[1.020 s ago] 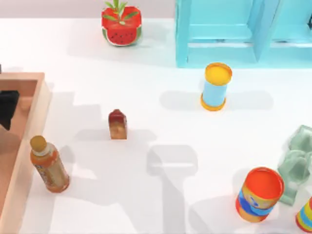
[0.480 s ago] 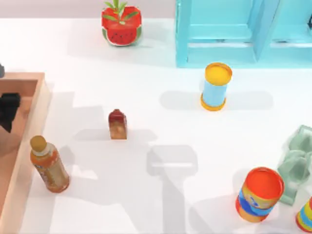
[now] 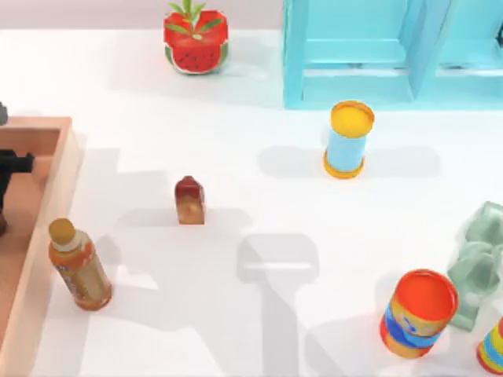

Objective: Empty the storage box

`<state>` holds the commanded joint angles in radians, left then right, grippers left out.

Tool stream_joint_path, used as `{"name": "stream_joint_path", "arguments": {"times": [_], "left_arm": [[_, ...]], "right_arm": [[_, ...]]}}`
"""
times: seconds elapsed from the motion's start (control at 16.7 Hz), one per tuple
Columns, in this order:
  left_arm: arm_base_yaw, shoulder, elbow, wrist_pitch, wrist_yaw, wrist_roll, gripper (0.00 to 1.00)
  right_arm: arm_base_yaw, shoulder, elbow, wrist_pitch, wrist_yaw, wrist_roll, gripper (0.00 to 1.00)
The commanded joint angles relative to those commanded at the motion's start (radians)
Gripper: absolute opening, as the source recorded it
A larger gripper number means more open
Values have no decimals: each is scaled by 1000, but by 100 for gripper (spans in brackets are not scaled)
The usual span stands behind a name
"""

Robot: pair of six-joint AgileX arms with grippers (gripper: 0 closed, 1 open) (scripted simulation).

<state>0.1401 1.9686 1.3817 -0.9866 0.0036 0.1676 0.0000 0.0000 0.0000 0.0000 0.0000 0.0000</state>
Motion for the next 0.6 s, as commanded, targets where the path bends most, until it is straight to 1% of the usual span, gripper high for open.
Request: {"name": "stream_joint_path", "arguments": {"times": [0.12,0.18,0.6], "left_arm": [[0,0,0,0,0,0,2],[0,0,0,0,0,0,0],[0,0,0,0,0,0,0]], "right_arm": [[0,0,0,0,0,0,100],[0,0,0,0,0,0,100],[0,0,0,0,0,0,100]]}}
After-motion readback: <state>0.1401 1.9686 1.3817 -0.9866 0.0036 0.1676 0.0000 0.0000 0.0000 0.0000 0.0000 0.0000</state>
